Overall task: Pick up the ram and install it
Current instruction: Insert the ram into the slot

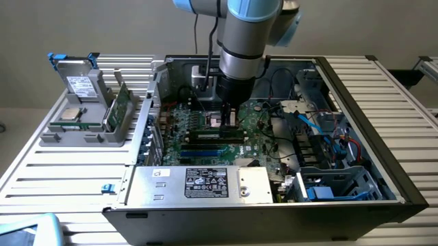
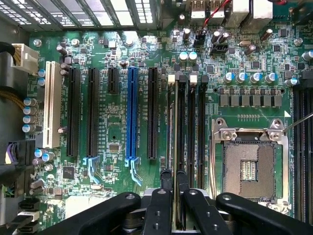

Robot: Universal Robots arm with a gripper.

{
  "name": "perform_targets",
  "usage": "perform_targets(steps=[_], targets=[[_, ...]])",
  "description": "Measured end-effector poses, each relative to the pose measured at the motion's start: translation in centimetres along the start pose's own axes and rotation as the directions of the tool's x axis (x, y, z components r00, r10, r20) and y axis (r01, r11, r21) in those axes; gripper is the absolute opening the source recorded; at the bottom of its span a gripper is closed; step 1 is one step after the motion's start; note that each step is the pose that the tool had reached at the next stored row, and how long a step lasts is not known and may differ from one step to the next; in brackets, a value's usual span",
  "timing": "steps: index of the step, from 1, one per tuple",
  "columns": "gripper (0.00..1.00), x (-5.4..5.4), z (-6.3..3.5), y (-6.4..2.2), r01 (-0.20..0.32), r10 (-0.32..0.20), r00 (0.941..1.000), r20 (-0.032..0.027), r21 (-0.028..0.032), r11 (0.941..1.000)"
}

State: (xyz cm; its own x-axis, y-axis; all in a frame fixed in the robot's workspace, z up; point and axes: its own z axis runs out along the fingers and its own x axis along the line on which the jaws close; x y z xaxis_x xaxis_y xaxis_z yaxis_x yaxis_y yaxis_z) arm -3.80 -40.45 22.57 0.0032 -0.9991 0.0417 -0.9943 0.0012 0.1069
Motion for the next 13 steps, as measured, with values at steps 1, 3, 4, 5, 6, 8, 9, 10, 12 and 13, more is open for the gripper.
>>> perform_targets(steps=[1, 3, 4, 5, 6, 8, 9, 10, 12, 13], targets=[[0.15, 0.01, 0.0, 0.01, 0.0, 0.0, 1.0, 0.0, 0.0, 1.0], [0.15, 0.15, 0.01, 0.01, 0.0, 0.0, 1.0, 0.0, 0.0, 1.0], [0.15, 0.2, 0.01, 0.02, 0.0, 0.0, 1.0, 0.0, 0.0001, 1.0], [0.15, 0.2, 0.01, 0.02, 0.0, 0.0, 1.0, 0.0, 0.0, 1.0], [0.15, 0.2, 0.01, 0.02, 0.0, 0.0, 1.0, 0.0, 0.0, 1.0], [0.15, 0.2, 0.01, 0.01, 0.0, 0.0, 1.0, 0.0, 0.0, 1.0], [0.15, 0.21, 0.01, 0.02, 0.0, 0.0, 1.0, 0.0, 0.0, 1.0], [0.15, 0.21, 0.02, 0.04, 0.001, -0.001, 1.0, 0.0, 0.0, 1.0], [0.15, 0.2, 0.02, 0.11, 0.001, -0.001, 1.0, -0.0001, 0.0002, 1.0], [0.15, 0.2, 0.03, 0.14, 0.002, -0.002, 1.0, -0.0002, 0.0003, 1.0]])
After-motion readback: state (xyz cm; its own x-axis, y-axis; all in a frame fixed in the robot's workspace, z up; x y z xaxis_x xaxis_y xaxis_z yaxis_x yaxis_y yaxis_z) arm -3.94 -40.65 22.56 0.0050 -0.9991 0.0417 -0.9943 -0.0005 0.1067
